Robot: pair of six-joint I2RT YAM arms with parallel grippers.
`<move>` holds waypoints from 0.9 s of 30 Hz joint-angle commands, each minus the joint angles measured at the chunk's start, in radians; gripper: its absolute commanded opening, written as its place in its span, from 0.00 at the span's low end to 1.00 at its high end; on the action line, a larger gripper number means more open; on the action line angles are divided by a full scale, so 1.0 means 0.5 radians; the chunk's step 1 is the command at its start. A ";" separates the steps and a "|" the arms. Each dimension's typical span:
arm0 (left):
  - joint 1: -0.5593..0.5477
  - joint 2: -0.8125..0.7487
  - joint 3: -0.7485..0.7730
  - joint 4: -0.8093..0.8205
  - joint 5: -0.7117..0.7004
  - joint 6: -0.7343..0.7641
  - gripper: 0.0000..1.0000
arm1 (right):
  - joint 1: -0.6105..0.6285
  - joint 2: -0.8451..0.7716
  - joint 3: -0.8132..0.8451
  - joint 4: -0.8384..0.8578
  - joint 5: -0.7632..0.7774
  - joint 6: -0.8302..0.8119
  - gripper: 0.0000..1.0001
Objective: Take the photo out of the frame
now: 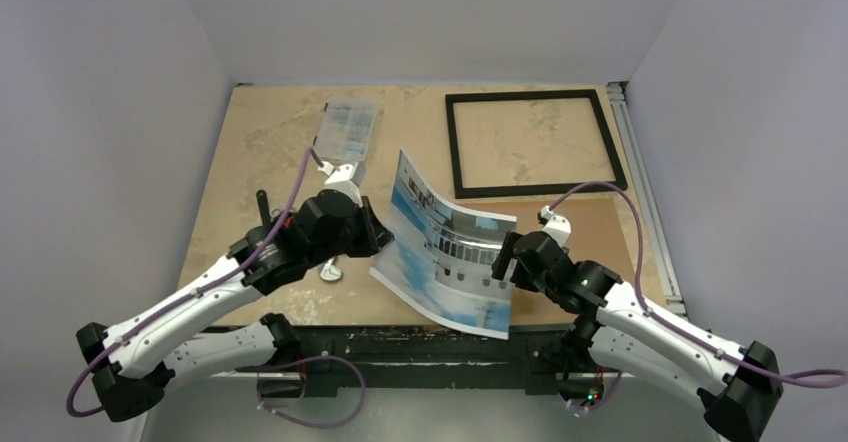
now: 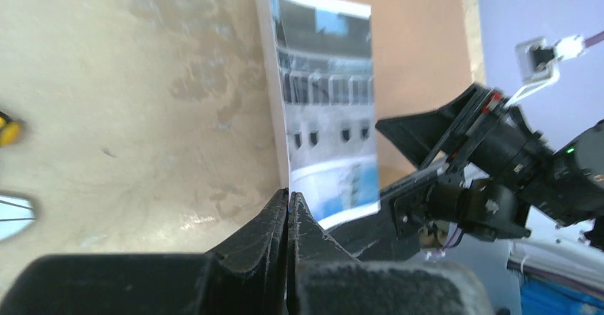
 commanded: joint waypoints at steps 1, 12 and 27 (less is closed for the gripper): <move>0.034 -0.125 0.300 -0.194 -0.316 0.308 0.00 | 0.005 -0.115 0.133 -0.128 0.114 0.068 0.85; 0.190 0.151 0.926 0.013 0.019 0.478 0.00 | 0.006 -0.466 0.312 -0.241 0.047 0.082 0.84; 0.257 0.984 1.693 0.694 0.886 -0.229 0.00 | 0.006 -0.746 0.517 -0.434 0.143 0.121 0.84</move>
